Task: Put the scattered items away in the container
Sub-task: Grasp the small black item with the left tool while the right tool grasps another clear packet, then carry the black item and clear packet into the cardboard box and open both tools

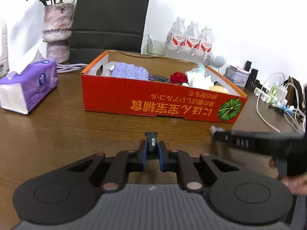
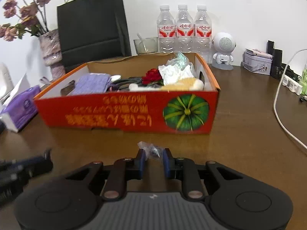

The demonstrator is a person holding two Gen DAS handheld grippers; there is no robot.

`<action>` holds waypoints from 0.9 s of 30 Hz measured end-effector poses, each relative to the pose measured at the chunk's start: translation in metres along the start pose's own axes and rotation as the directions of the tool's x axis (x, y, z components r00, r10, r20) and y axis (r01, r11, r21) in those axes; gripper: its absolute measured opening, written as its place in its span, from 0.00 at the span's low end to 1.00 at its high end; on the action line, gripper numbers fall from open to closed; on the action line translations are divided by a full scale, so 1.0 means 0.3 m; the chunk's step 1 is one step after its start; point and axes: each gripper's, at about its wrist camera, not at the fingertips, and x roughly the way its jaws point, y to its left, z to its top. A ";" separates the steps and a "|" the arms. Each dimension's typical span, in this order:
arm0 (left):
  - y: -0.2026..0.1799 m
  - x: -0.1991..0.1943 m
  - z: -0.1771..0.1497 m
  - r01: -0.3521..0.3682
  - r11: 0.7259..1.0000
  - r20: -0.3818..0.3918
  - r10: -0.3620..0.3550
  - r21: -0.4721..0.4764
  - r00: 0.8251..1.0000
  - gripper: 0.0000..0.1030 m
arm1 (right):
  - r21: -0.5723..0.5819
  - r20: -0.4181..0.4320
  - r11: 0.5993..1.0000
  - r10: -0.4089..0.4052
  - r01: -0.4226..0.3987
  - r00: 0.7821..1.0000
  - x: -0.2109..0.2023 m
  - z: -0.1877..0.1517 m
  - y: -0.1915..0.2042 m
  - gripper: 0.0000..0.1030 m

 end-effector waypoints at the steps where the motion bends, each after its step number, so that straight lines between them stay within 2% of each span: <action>1: -0.005 -0.019 -0.001 -0.004 1.000 0.007 0.004 -0.003 1.000 0.12 | 0.001 -0.002 1.000 0.006 -0.006 1.000 -0.022 -0.015 -0.005 0.18; 7: -0.047 -0.144 -0.005 -0.034 0.999 0.058 0.033 0.022 0.998 0.12 | -0.045 0.013 0.996 0.072 -0.072 0.997 -0.193 -0.119 0.025 0.18; 13: -0.096 -0.299 -0.025 -0.043 0.998 0.180 0.033 0.050 0.983 0.12 | -0.070 0.102 0.993 0.105 -0.099 0.989 -0.407 -0.192 0.047 0.18; 18: -0.135 -0.425 -0.115 -0.031 0.998 0.229 0.016 0.060 0.973 0.12 | -0.119 0.221 0.986 0.144 -0.120 0.965 -0.579 -0.267 0.060 0.18; 22: -0.128 -0.518 -0.195 -0.059 0.997 0.308 0.039 0.054 0.951 0.13 | -0.153 0.296 0.982 0.149 -0.107 0.943 -0.671 -0.330 0.081 0.18; 26: -0.102 -0.567 -0.241 -0.104 0.995 0.384 0.093 0.008 0.919 0.13 | -0.171 0.382 0.980 0.160 -0.100 0.910 -0.722 -0.357 0.093 0.19; 27: -0.094 -0.566 -0.245 -0.111 0.994 0.386 0.109 -0.017 0.916 0.13 | -0.169 0.400 0.981 0.158 -0.097 0.903 -0.726 -0.360 0.097 0.19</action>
